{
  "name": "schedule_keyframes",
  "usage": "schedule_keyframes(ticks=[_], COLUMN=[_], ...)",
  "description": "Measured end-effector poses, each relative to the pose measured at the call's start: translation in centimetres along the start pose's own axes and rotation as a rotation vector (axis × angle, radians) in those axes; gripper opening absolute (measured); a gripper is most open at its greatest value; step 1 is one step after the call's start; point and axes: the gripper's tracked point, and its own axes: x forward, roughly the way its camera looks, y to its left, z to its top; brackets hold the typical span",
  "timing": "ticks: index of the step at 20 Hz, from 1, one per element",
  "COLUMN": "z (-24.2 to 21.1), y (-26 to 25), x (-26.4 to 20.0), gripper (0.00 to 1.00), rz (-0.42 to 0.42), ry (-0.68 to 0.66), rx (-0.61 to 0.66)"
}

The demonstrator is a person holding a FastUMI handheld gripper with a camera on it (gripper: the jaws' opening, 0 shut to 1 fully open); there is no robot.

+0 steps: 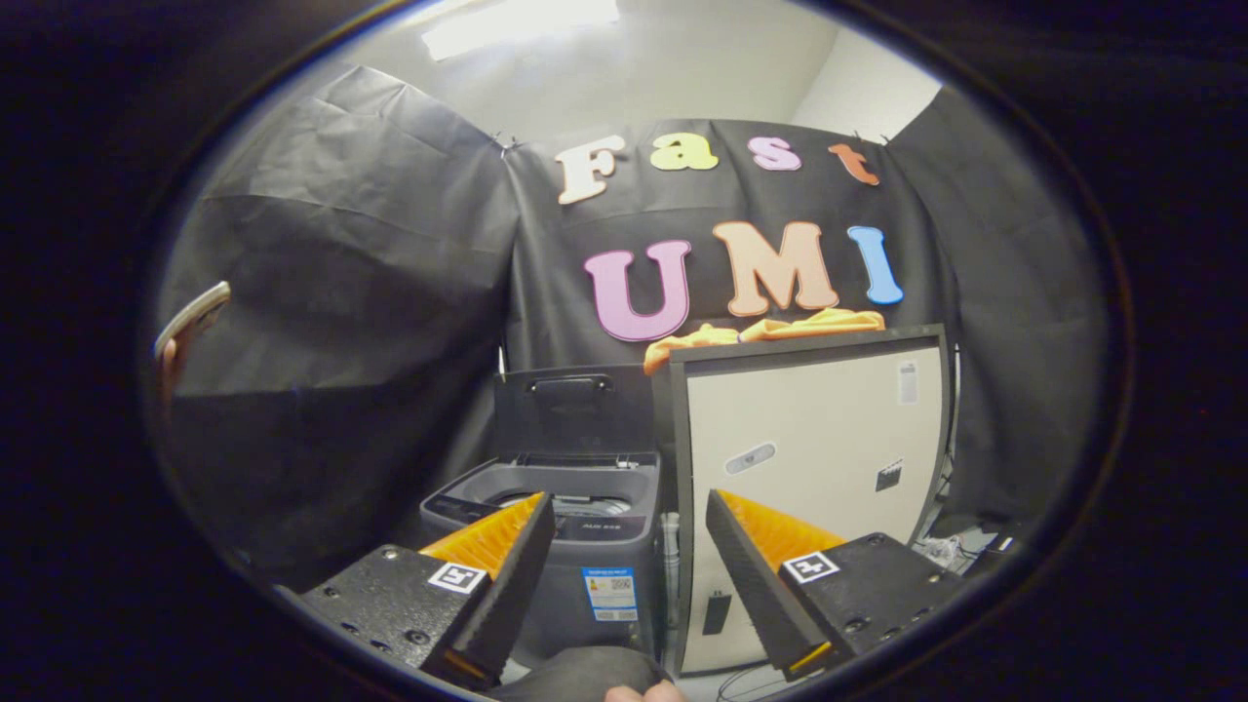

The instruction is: Put the clothes into the washing machine and then close the washing machine lid.

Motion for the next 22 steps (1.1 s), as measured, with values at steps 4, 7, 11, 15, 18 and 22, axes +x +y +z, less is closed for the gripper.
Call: schedule_keyframes(ticks=[4, 7, 11, 15, 18, 22], z=[2.0, 3.4, 5.0, 6.1, 7.2, 8.4], y=[-1.3, -2.0, -3.2, -4.4, -5.1, -6.3], x=[2.0, 3.2, 4.2, 5.5, 7.1, 9.5], gripper=[0.95, 0.95, 0.95, 0.95, 0.95, 0.95], rz=[-0.007, -0.01, -0.025, -0.049, -0.058, -0.076], ry=[0.0, -0.002, -0.007, -0.003, 0.004, 0.027], rx=[0.012, 0.038, 0.044, 0.033, 0.039, 0.021])
